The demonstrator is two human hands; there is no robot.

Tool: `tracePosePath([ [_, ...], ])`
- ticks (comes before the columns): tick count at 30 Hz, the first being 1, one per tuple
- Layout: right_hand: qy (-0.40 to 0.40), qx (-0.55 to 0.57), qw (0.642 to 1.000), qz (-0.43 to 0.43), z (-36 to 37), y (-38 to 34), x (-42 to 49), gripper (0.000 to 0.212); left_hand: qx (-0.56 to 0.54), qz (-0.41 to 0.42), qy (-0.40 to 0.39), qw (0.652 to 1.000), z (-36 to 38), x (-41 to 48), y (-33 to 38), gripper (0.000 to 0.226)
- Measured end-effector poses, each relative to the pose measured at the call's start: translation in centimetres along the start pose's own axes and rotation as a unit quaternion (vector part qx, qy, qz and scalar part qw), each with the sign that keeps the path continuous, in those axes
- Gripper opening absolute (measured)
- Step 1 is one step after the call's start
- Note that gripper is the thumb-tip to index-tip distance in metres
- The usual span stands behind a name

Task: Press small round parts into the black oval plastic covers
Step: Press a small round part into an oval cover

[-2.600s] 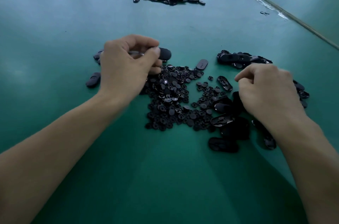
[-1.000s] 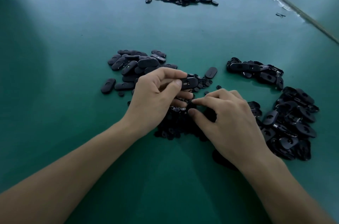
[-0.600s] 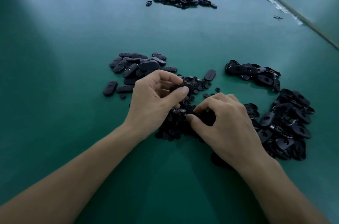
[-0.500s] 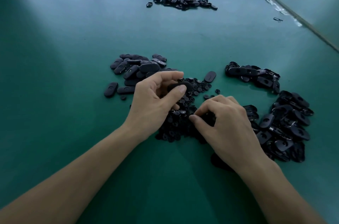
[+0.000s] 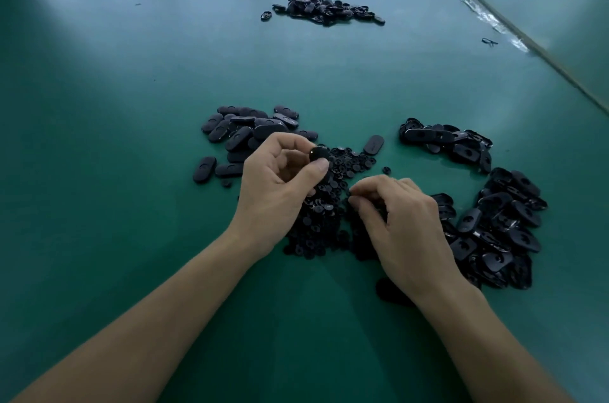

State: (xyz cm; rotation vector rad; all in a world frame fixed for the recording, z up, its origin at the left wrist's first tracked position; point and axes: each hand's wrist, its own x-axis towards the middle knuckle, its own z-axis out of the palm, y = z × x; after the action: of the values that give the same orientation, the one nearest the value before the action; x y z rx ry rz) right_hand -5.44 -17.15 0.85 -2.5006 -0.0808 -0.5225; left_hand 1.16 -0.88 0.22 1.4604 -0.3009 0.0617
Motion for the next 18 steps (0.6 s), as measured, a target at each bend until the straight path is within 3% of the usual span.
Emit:
tracePosePath([
  [5,-0.014,0.002,1.0,0.003,-0.1,0.1,0.1,0.014,-0.007,-0.015,0.003,1.0,-0.1,0.1,-0.1,0.024],
  [11,-0.015,0.03,0.999,0.017,-0.4,0.3,0.7,0.014,-0.007,-0.01,0.009,1.0,-0.2,0.0,0.2,0.018],
  [18,0.035,0.175,0.983,0.047,-1.2,-1.0,1.6,0.021,0.002,-0.007,0.009,1.0,-0.1,-0.3,0.5,0.014],
])
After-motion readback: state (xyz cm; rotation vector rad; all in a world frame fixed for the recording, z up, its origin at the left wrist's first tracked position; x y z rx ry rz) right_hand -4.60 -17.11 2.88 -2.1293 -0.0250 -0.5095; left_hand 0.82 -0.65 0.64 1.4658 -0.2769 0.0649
